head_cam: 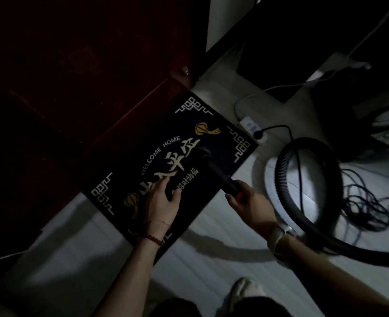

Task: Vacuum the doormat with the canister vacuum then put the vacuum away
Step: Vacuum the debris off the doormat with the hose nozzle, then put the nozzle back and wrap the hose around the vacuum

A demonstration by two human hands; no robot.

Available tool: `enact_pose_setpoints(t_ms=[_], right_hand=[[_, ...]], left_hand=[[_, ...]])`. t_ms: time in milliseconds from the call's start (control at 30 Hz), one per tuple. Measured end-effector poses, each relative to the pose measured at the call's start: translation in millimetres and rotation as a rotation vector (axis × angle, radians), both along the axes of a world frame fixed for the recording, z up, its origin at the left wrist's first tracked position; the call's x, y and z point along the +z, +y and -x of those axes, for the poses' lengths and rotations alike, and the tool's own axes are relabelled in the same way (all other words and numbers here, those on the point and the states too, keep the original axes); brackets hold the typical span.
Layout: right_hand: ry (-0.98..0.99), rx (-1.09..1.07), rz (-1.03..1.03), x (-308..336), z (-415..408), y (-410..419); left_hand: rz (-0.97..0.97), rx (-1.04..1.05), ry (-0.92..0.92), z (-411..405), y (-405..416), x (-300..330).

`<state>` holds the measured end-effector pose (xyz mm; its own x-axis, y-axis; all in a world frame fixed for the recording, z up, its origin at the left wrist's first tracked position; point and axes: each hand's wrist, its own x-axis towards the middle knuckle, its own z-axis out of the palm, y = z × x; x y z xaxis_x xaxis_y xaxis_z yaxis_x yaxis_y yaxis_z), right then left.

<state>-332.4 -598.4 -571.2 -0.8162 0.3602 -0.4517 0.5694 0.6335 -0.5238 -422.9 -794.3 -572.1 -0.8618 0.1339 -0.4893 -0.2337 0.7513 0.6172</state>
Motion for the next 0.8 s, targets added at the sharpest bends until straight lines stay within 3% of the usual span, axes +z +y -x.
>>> enact_pose_setpoints(t_ms=[300, 433, 600, 800], right_hand=[[0.153, -0.181, 0.118, 218, -84, 17], [0.218, -0.108, 0.147, 309, -99, 29], [0.271, -0.12, 0.236, 381, -101, 52], [0.125, -0.176, 0.429, 405, -114, 101]], left_hand=[[-0.24, 0.074, -0.259, -91, 69, 248], [-0.387, 0.113, -0.349, -104, 115, 337], [-0.432, 0.065, -0.243, -105, 159, 403], [-0.467, 0.109, -0.164, -96, 202, 432]])
